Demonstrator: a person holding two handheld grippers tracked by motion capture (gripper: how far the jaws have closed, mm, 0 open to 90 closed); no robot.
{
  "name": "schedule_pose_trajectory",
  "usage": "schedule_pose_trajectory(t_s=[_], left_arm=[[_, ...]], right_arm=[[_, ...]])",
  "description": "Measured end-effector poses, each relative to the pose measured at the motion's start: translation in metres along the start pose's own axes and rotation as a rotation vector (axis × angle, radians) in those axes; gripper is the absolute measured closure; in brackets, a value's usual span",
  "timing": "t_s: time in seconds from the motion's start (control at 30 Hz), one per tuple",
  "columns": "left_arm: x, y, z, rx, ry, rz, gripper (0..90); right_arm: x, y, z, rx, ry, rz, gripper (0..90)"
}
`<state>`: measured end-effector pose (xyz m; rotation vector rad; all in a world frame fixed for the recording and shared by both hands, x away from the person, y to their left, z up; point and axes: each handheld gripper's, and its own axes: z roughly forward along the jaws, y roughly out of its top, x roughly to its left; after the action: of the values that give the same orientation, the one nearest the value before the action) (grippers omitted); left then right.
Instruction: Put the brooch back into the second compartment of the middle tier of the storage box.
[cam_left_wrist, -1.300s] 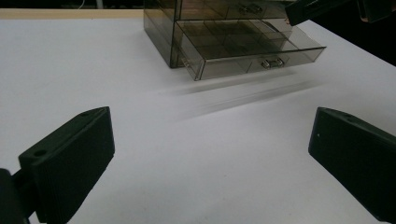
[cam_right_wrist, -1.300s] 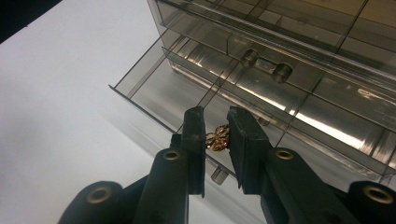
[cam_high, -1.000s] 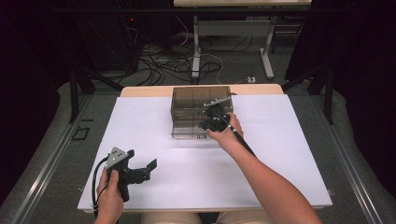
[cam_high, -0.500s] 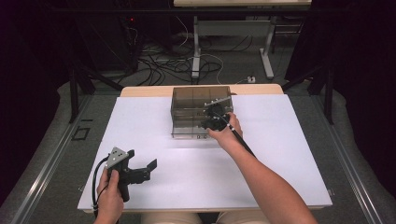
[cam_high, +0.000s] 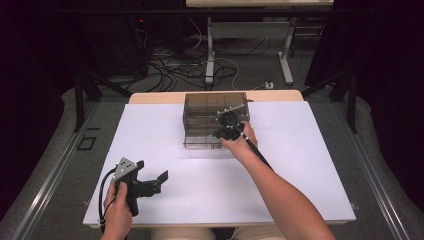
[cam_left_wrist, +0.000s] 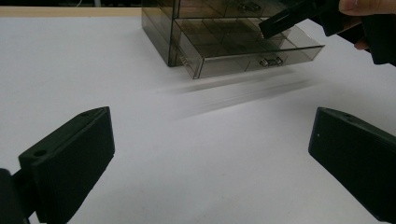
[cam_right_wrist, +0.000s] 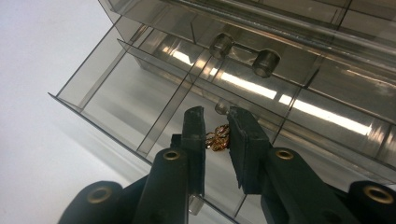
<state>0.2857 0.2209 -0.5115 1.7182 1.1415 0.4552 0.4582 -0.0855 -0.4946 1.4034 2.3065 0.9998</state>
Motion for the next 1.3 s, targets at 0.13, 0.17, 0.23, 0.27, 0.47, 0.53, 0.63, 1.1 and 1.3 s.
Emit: schedule_pose_trajectory(t_s=[0.13, 0.17, 0.23, 0.27, 0.47, 0.53, 0.63, 1.1, 1.3], left_arm=[[0.0001, 0.0001, 0.0, -0.001, 0.0, 0.0, 0.6], [0.0001, 0.0001, -0.0001, -0.001, 0.001, 0.0, 0.6], [0.0003, 0.0002, -0.0001, 0.0, 0.001, 0.0, 0.6], [0.0004, 0.0002, -0.0001, 0.0, 0.002, 0.001, 0.5], [0.0003, 0.0005, 0.0005, 0.001, 0.001, -0.004, 0.6], [0.0005, 0.0007, 0.001, 0.001, 0.001, -0.001, 0.6], [0.0008, 0.001, 0.0017, 0.002, -0.002, 0.003, 0.6], [-0.0002, 0.0025, 0.0056, 0.008, -0.013, -0.002, 0.6], [-0.001, 0.0029, 0.0062, 0.01, -0.014, 0.008, 0.5]], right_arm=[[0.0002, -0.0012, 0.0029, -0.002, 0.004, -0.003, 76.4], [0.0003, -0.0013, 0.0035, -0.002, 0.003, -0.002, 76.4], [0.0005, -0.0012, 0.0038, 0.008, -0.002, -0.006, 76.4], [0.0004, -0.0012, 0.0041, 0.006, -0.002, -0.009, 76.3], [0.0008, -0.0011, 0.0054, 0.013, -0.007, -0.003, 76.3], [0.0011, -0.0013, 0.0065, 0.012, 0.0, -0.005, 76.2], [0.0011, -0.0014, 0.0069, 0.016, -0.004, -0.005, 76.1], [0.0021, -0.0018, 0.0064, 0.019, 0.008, -0.016, 67.5], [0.0023, -0.0016, 0.0032, 0.001, 0.033, -0.025, 59.6]])
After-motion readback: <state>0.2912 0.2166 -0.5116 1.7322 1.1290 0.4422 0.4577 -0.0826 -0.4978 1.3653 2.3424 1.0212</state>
